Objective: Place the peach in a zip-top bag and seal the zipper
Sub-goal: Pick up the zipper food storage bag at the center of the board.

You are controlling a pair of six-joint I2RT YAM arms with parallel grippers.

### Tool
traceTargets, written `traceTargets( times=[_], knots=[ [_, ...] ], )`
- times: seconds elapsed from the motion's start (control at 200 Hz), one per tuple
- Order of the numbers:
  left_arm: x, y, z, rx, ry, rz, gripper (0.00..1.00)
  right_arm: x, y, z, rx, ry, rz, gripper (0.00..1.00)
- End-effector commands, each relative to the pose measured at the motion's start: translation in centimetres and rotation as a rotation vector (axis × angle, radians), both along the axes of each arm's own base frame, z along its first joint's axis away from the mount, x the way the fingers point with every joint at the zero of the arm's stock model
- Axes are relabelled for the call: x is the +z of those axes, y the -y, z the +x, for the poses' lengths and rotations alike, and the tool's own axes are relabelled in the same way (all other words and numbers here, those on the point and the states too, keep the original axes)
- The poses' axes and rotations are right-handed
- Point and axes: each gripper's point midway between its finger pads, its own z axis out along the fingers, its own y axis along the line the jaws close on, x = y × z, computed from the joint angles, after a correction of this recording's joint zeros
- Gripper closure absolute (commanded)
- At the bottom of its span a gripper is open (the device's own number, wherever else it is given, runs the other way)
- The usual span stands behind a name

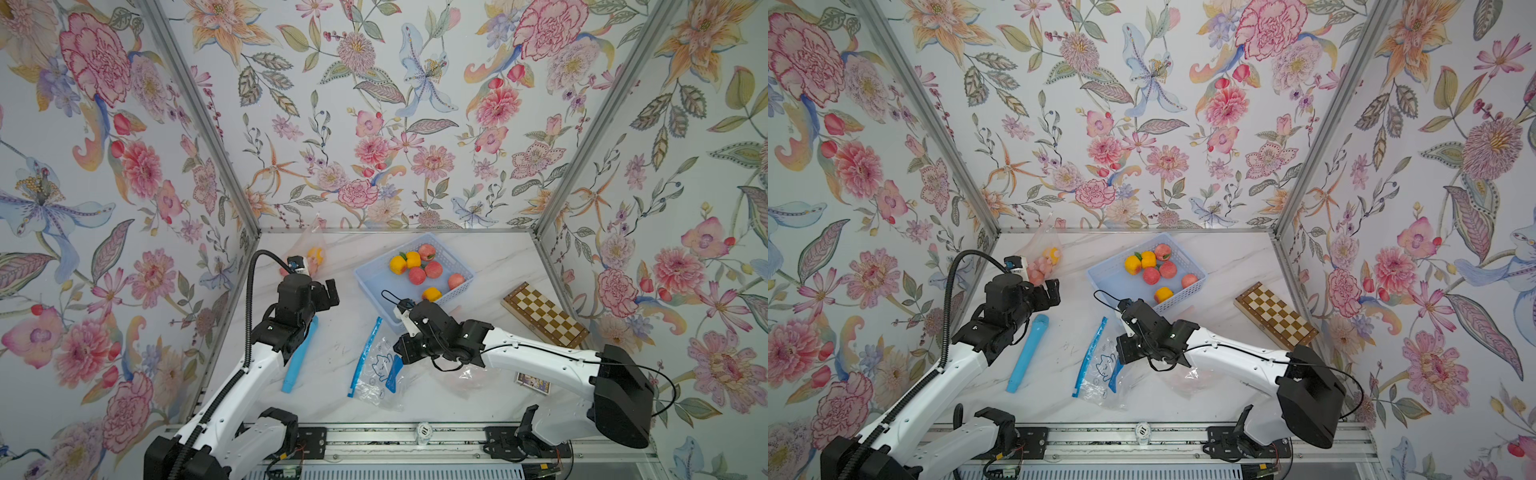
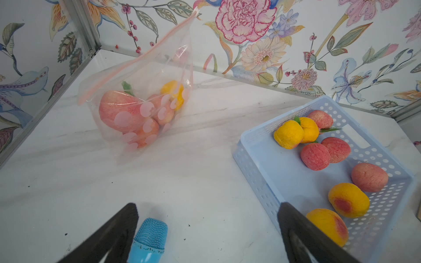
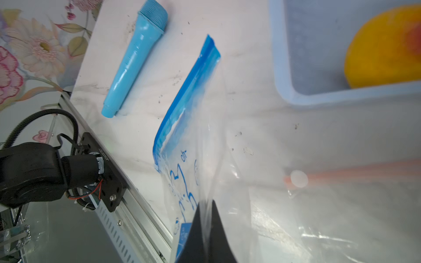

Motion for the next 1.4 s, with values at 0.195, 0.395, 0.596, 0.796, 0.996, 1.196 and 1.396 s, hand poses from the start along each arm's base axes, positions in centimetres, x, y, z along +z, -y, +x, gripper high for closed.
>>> traceTargets(
  times=[0.195,0.395,0.596,0.796,0.996,1.196,1.396],
  knots=[
    [4.9,2.7,-1.3,-0.264,0.108,-0.122,0.03,8.8,2.5,4.4,0.072,0.336,0.162,1.00],
    [5.5,8.0,-3.0,-0.577,0.119,-0.254,0.05,13.1,5.0,5.5,0.150,0.409,0.364,1.00],
    [7.2,11.6,-4.9,-0.830,0.162,-0.387,0.10,14.9,7.4,6.3,0.193,0.436,0.450,1.00],
    [7.1,13.0,-6.3,-0.946,0.149,-0.384,0.15,16.1,8.3,6.5,0.228,0.432,0.524,1.00],
    [6.0,14.8,-6.9,-1.018,0.110,-0.356,0.18,16.7,8.2,6.3,0.260,0.422,0.559,1.00],
    [5.8,15.6,-7.0,-1.053,0.099,-0.358,0.25,17.0,8.1,6.5,0.262,0.424,0.566,1.00],
    [5.7,16.8,-7.8,-1.116,0.089,-0.376,0.28,16.7,8.1,6.6,0.254,0.415,0.565,1.00]
  ],
)
